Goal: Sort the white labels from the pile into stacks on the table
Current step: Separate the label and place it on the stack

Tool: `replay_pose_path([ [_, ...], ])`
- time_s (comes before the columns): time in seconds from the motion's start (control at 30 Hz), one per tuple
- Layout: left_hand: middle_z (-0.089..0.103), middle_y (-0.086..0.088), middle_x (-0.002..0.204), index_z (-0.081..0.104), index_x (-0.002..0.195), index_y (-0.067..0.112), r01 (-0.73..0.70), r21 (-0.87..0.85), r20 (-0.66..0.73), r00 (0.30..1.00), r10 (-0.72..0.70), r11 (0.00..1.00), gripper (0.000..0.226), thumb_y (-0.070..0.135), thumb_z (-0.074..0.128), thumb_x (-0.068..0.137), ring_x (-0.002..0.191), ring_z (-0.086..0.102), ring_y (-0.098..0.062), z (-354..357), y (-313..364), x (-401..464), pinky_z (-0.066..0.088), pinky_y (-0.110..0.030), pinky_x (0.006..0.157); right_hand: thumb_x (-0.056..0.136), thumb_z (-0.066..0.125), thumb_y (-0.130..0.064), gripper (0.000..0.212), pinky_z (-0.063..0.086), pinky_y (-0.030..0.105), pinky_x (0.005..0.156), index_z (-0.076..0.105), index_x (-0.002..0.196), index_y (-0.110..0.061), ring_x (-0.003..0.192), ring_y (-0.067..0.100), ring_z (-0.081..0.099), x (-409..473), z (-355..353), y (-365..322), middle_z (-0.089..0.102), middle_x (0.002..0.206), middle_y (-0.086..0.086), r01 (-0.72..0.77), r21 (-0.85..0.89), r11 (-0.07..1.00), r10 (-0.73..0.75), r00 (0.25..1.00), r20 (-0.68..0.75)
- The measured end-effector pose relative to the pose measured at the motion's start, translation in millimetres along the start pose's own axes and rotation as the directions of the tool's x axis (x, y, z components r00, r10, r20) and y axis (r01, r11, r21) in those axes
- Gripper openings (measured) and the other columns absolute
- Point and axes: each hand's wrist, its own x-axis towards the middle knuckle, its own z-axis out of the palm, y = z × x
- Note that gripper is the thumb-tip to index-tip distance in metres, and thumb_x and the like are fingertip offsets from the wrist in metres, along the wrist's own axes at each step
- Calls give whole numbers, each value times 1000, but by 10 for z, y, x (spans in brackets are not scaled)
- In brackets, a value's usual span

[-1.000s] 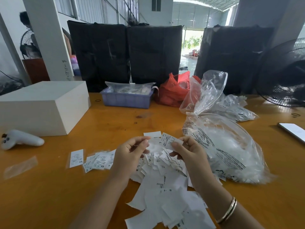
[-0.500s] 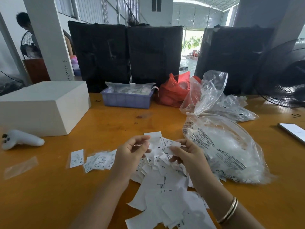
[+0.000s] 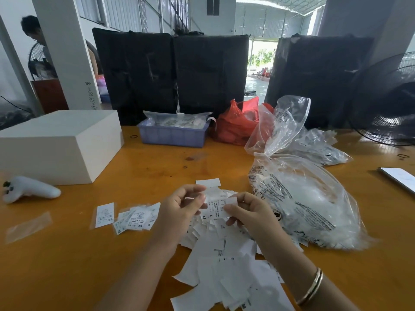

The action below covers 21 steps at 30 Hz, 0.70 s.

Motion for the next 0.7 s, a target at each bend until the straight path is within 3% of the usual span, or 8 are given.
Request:
replay_pose_path([
  [0.07,71,14,81,68,96,27,-3,2,17,1000,3,1000,14,15,65,89,77,69,-4,3,1,-4,53,-13,63,86,67,-12,4,45,14,50,64,84,-13,54,4,61,5,-1,4,70,64,-4,19,7,1000,-18,999,-37],
  [0.27,72,10,79,68,95,25,-11,-20,-7,1000,11,1000,12,16,63,90,76,70,-6,-6,4,3,52,-13,61,88,65,-11,2,49,19,56,63,89,-10,65,13,67,30,-98,1,73,80,3,69,289,955,4,969,-246],
  [0.7,73,9,81,69,92,24,-21,-48,-17,1000,20,999,11,18,60,91,73,70,-8,-13,31,6,54,-15,61,86,67,-10,6,50,17,56,62,84,-13,64,13,67,24,-47,0,73,77,3,107,316,943,-53,983,-176],
])
